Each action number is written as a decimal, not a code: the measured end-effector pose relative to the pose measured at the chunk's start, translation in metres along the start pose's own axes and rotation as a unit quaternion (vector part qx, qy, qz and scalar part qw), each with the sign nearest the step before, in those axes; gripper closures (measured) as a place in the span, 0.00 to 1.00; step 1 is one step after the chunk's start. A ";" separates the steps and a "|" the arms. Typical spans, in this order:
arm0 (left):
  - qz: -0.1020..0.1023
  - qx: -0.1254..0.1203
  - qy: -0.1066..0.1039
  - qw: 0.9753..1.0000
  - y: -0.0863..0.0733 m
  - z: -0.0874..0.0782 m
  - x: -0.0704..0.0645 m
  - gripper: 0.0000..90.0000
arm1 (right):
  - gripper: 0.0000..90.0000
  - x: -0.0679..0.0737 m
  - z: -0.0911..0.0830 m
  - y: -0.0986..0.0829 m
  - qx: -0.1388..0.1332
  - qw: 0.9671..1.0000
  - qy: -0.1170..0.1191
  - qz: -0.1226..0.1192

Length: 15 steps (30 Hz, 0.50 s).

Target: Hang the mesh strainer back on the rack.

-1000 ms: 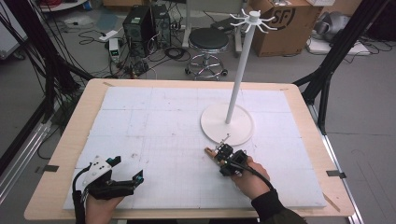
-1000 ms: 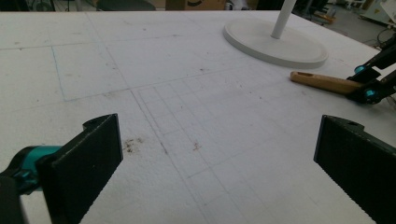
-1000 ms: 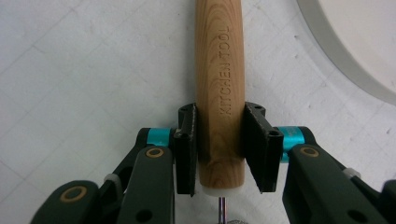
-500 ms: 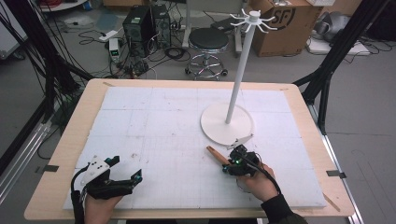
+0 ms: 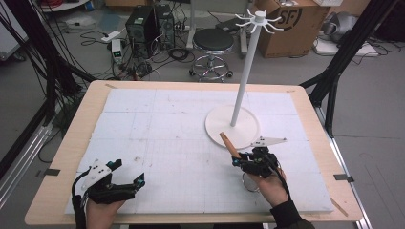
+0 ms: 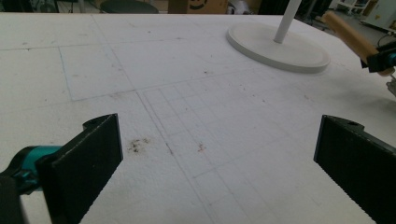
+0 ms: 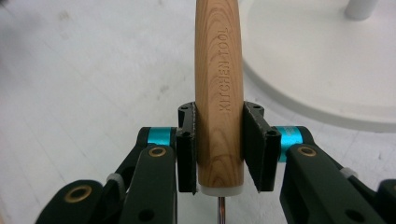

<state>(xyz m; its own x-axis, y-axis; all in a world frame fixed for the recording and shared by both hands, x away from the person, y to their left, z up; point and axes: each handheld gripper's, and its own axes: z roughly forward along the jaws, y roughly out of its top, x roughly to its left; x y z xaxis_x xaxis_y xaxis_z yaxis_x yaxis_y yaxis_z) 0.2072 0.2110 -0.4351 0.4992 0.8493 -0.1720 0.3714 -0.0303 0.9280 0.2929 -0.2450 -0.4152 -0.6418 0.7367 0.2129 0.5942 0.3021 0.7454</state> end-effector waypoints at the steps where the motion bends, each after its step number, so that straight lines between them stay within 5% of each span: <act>1: 0.001 0.000 0.000 1.000 0.000 0.000 0.000 0.02 | 0.76 0.000 -0.003 0.000 -0.012 1.000 -0.002 0.001; 6: 0.002 -0.001 0.001 1.000 0.000 0.000 0.000 0.02 | 0.76 -0.005 -0.018 0.003 -0.091 0.996 0.012 0.018; 15: 0.001 -0.001 0.000 1.000 0.000 0.000 0.000 0.02 | 0.76 -0.014 -0.039 0.007 -0.200 0.978 0.026 0.056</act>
<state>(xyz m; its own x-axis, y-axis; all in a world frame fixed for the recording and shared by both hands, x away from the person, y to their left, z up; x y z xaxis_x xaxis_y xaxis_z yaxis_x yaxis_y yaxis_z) 0.2070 0.2113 -0.4349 0.4997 0.8495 -0.1690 0.3680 -0.0316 0.9293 0.2866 -0.2768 -0.3885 -0.6138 0.7168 0.3310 0.4318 -0.0462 0.9008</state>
